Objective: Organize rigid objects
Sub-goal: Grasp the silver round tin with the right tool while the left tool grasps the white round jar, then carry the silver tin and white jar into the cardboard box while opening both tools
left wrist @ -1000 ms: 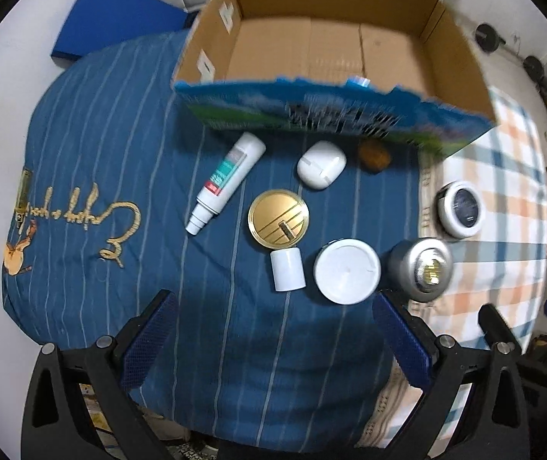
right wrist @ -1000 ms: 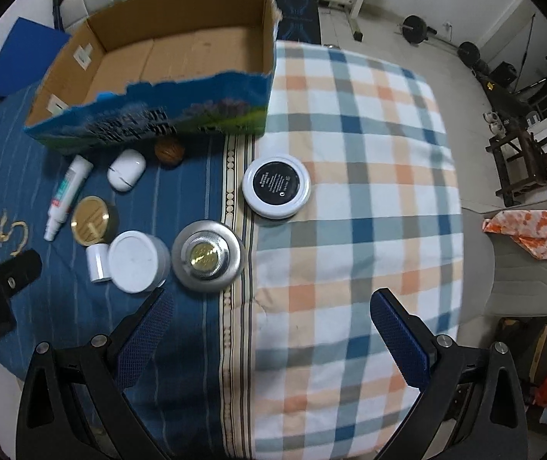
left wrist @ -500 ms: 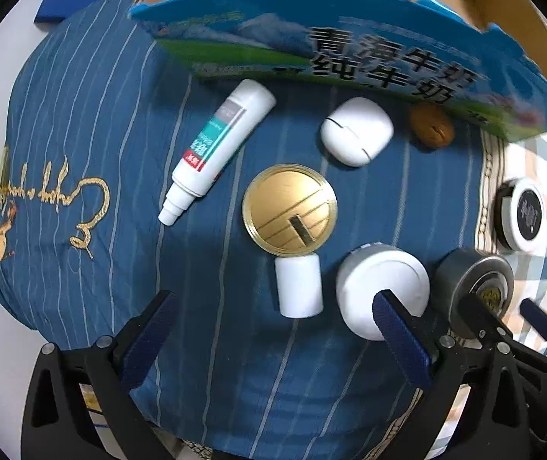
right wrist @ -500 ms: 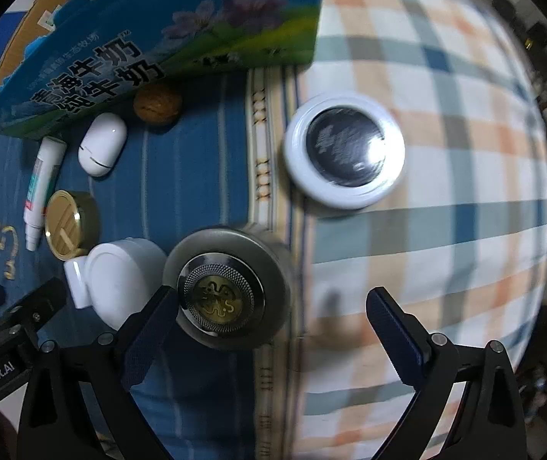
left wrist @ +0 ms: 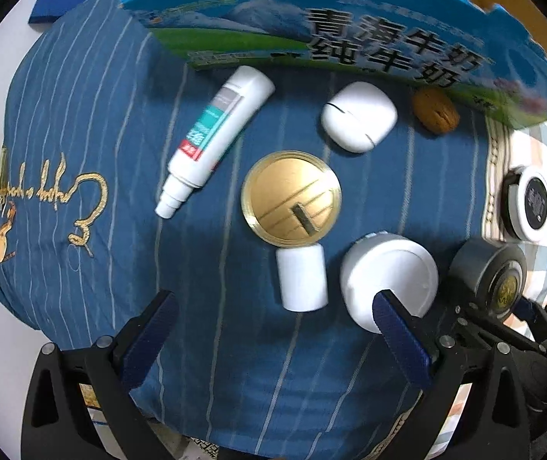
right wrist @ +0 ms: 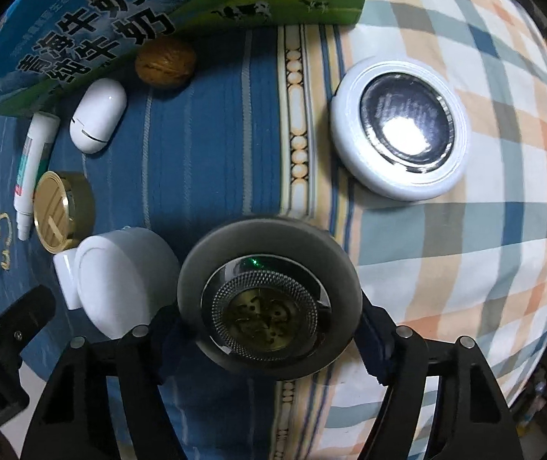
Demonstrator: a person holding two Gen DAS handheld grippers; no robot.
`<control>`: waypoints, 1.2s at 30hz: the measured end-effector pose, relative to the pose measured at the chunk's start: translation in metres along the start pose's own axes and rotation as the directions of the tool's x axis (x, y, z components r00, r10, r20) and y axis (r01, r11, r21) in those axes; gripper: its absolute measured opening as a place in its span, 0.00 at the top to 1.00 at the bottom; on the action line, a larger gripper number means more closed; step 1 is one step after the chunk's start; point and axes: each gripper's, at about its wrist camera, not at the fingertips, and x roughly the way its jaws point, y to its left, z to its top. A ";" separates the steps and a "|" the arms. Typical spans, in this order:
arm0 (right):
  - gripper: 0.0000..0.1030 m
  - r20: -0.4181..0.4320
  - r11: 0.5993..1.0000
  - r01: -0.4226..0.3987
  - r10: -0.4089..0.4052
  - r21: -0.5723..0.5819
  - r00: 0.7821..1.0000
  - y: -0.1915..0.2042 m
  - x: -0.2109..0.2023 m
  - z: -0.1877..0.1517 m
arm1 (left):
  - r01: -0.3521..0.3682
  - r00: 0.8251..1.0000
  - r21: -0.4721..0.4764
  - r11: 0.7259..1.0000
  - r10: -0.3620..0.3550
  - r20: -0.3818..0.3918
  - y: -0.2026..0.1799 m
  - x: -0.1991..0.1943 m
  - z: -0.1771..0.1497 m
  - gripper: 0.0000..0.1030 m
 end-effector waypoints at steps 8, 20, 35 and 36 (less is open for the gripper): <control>0.29 -0.023 0.997 0.060 -0.059 0.039 0.998 -0.053 -0.014 -0.016 | 0.054 0.999 0.067 0.996 -0.054 0.002 -0.027 -0.004 -0.007 0.00; 0.27 -0.085 0.998 0.020 -0.014 0.064 0.996 -0.100 -0.023 -0.012 | 0.017 0.997 0.210 0.977 -0.002 -0.074 -0.096 0.040 0.011 0.23; 0.28 -0.177 0.999 -0.012 0.018 0.033 0.984 -0.099 0.015 0.008 | 0.058 0.991 0.177 0.983 -0.035 -0.132 -0.085 0.081 -0.017 0.32; 0.28 -0.172 0.999 -0.004 0.011 0.039 0.985 -0.099 0.013 0.009 | 0.071 0.990 0.153 0.986 -0.050 -0.135 -0.082 0.083 -0.016 0.32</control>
